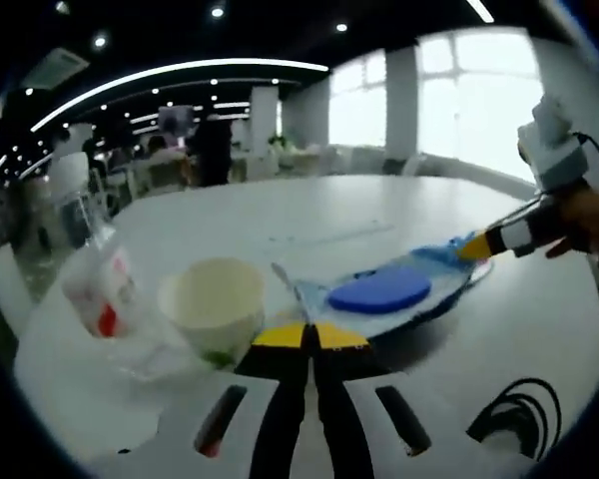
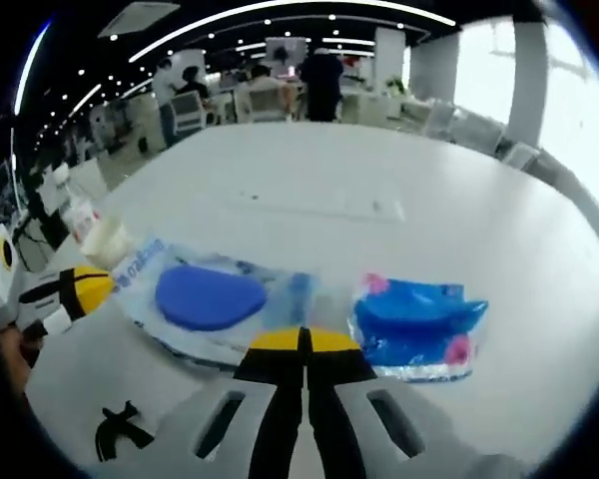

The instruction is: Arrange the tabletop items into an orderly group along one side of the table until the central work area is clear of visible clutter.

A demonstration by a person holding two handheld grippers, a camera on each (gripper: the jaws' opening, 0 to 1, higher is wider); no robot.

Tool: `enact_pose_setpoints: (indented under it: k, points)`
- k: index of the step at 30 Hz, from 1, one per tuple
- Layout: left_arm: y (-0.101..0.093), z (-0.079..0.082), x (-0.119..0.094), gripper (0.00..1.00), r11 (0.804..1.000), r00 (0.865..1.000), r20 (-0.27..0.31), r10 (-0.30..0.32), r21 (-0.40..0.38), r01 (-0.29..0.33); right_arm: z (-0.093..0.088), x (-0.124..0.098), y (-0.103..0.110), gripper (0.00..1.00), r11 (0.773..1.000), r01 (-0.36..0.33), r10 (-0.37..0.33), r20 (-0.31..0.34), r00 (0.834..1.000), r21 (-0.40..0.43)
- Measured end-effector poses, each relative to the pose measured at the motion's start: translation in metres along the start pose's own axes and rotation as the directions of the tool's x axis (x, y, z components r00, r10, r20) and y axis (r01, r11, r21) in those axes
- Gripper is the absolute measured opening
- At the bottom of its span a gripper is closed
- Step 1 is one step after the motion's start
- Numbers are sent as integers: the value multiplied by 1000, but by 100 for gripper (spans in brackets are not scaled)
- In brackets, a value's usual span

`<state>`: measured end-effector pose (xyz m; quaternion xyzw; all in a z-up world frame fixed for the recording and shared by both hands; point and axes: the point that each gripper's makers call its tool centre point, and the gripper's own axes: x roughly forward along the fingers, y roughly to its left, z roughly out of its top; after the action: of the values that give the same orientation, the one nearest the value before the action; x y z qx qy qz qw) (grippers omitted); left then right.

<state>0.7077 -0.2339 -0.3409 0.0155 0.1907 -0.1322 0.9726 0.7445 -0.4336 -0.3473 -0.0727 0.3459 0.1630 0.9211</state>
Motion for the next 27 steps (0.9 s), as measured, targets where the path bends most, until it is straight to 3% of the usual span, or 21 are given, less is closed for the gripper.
enact_pose_setpoints:
  k: [10,19,27]
  points:
    - [3,-11,7,0,1000,1000,-21,17,12,-17,-5,8,-2,1,1000,7,-7,-18,1000,-7]
    - [3,-28,9,0,1000,998,-62,21,12,-20,-24,14,-1,1,1000,-3,2,-66,998,-12]
    - [4,-35,10,0,1000,997,-79,27,4,-27,-25,16,-1,1,1000,-5,4,-75,997,-25]
